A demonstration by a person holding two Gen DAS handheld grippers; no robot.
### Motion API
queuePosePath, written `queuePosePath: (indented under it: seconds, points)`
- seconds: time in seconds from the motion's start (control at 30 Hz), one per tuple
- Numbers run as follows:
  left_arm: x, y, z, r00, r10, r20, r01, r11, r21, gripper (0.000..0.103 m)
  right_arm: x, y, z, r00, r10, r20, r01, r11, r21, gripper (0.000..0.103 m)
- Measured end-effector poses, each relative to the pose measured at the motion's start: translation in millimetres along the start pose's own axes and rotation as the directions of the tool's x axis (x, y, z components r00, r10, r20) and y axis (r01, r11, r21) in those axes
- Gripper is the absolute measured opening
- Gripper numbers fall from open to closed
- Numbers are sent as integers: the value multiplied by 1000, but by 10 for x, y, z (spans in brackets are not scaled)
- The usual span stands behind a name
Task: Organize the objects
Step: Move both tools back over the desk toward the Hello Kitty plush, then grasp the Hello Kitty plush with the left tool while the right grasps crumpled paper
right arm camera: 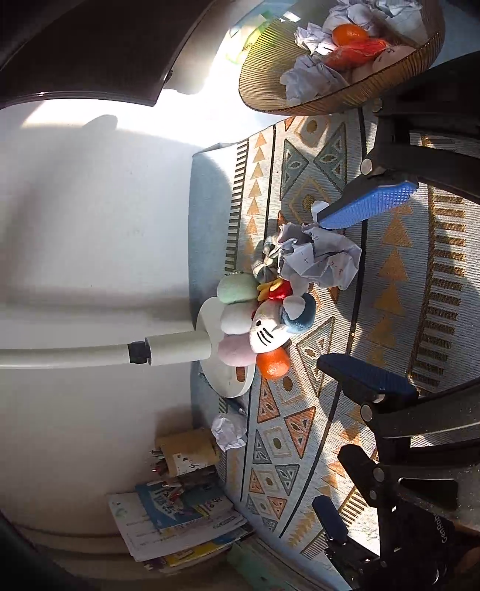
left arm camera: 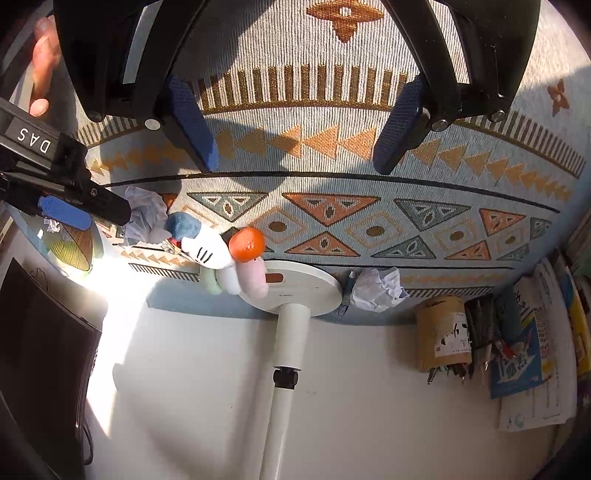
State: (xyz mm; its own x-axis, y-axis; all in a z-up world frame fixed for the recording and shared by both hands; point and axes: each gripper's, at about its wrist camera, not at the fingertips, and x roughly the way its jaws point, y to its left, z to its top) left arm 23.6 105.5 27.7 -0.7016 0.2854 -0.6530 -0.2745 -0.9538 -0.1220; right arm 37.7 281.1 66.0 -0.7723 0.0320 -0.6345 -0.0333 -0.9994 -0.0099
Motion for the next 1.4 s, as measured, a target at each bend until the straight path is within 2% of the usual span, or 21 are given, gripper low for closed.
queuePosePath:
  seconds: [0.1, 0.2, 0.27, 0.4, 0.43, 0.47, 0.5, 0.53, 0.57, 0.63, 0.73, 0.77, 0.8, 0.87, 0.9, 1.0, 1.07, 1.13, 1.2, 1.3, 1.4]
  points:
    - [46, -13, 164, 999, -40, -29, 41, 999, 30, 85, 94, -163, 2, 997, -59, -43, 61, 996, 63, 69]
    - [200, -112, 382, 993, -102, -59, 107, 990, 97, 85, 232, -305, -76, 993, -56, -102, 69, 989, 130, 69]
    - [362, -192, 490, 985, -149, -92, 159, 981, 108, 84, 264, -254, -78, 995, -59, -86, 67, 993, 100, 69]
    - [681, -254, 675, 917, -368, -153, 363, 930, -56, 83, 513, -225, -21, 991, -12, -130, 23, 996, 81, 68]
    - [726, -251, 704, 904, -402, -147, 391, 915, -97, 83, 578, -249, -11, 990, -4, -142, 16, 996, 86, 68]
    - [759, -252, 722, 899, -414, -141, 400, 909, -118, 83, 646, -282, -11, 988, 3, -154, 11, 995, 95, 65]
    - [789, -266, 725, 900, -410, -145, 394, 910, -127, 83, 697, -314, -14, 985, 8, -171, 10, 995, 103, 50]
    - [817, -302, 714, 902, -403, -157, 386, 913, -129, 83, 734, -348, -30, 981, 23, -192, -1, 993, 117, 41]
    - [845, -345, 693, 899, -402, -172, 384, 914, -129, 83, 720, -382, -49, 981, 37, -190, -11, 991, 135, 41]
    - [898, -466, 655, 897, -397, -194, 379, 917, -124, 81, 629, -416, -97, 984, 12, -177, 14, 990, 141, 40]
    - [1013, -654, 627, 909, -355, -220, 337, 935, -113, 72, 461, -503, -188, 987, -23, -157, 49, 986, 160, 40]
    - [1066, -704, 616, 909, -347, -231, 328, 937, -117, 71, 414, -535, -220, 988, -21, -153, 47, 984, 171, 40]
    - [1118, -742, 606, 914, -332, -235, 311, 942, -123, 71, 371, -560, -250, 989, -18, -148, 44, 983, 178, 40]
    - [1180, -803, 600, 934, -282, -221, 264, 959, -106, 69, 315, -585, -298, 990, -16, -139, 41, 983, 179, 40]
    - [1195, -834, 605, 943, -257, -211, 243, 966, -91, 62, 309, -591, -309, 991, -11, -136, 36, 983, 179, 40]
    - [1234, -922, 583, 954, -218, -206, 214, 976, -44, 46, 296, -604, -294, 992, 13, -123, 11, 982, 188, 41]
    - [1210, -925, 576, 959, -212, -187, 212, 977, -24, 43, 268, -603, -293, 993, 17, -115, 6, 981, 192, 41]
    - [1161, -923, 573, 960, -218, -178, 221, 975, -4, 39, 216, -621, -294, 995, 30, -100, -10, 979, 203, 40]
    - [1060, -877, 555, 952, -245, -183, 250, 968, 3, 39, 121, -642, -300, 996, 41, -81, -23, 977, 214, 40]
    - [733, -838, 475, 956, -248, -160, 258, 965, 51, 39, -59, -652, -323, 996, 60, -61, -46, 975, 217, 40]
    - [361, -730, 324, 948, -269, -168, 282, 958, 60, 39, -232, -629, -375, 992, 112, -64, -96, 972, 214, 40]
